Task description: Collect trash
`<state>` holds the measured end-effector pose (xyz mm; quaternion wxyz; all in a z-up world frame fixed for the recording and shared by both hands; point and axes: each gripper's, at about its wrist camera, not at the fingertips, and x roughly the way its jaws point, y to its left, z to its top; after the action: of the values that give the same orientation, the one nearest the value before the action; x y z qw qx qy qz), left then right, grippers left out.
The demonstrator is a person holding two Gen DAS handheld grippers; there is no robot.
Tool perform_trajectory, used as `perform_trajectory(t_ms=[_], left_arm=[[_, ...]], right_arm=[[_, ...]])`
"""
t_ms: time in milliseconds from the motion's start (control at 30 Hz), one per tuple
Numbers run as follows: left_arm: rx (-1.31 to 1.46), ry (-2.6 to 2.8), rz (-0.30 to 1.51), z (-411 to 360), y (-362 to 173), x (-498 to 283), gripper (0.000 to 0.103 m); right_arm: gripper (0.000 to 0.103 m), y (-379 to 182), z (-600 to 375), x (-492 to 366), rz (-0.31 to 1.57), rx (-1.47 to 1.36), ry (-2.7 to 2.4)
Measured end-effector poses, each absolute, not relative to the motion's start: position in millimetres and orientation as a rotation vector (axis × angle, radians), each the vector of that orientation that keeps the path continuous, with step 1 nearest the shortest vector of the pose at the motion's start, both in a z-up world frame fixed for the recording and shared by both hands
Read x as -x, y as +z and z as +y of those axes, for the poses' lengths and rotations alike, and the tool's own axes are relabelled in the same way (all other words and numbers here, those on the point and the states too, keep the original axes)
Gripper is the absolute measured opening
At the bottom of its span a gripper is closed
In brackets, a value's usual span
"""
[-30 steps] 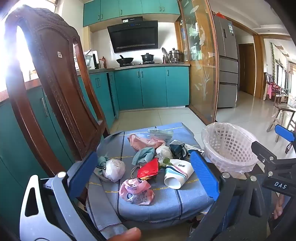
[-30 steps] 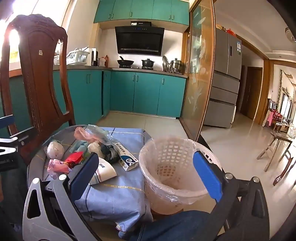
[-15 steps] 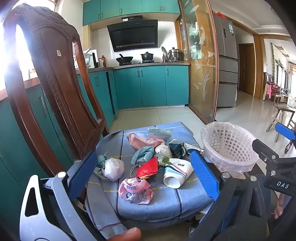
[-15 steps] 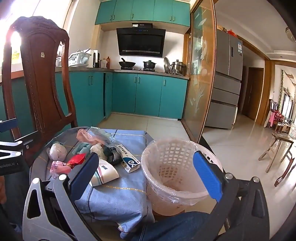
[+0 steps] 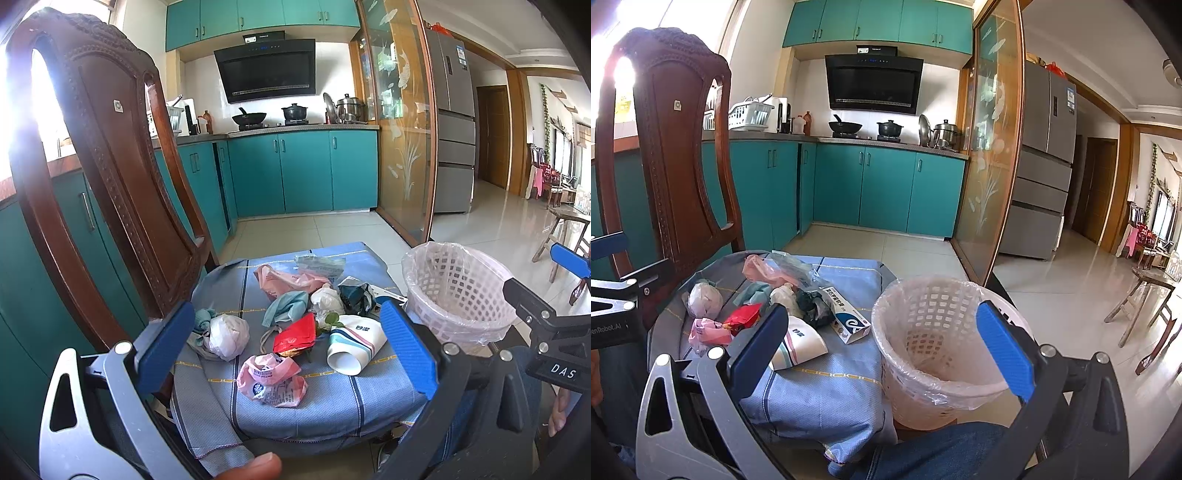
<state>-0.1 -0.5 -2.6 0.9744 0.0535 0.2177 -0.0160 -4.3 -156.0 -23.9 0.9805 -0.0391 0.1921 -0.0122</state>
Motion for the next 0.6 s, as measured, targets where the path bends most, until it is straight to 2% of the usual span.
perform_trajectory(t_ms=[600], left_arm=[[-0.105, -0.03, 0.452, 1.2, -3.6, 0.1, 0.1]], right_arm=[[0.1, -25.2, -158.5, 4.6, 0.393, 0.077, -0.027]])
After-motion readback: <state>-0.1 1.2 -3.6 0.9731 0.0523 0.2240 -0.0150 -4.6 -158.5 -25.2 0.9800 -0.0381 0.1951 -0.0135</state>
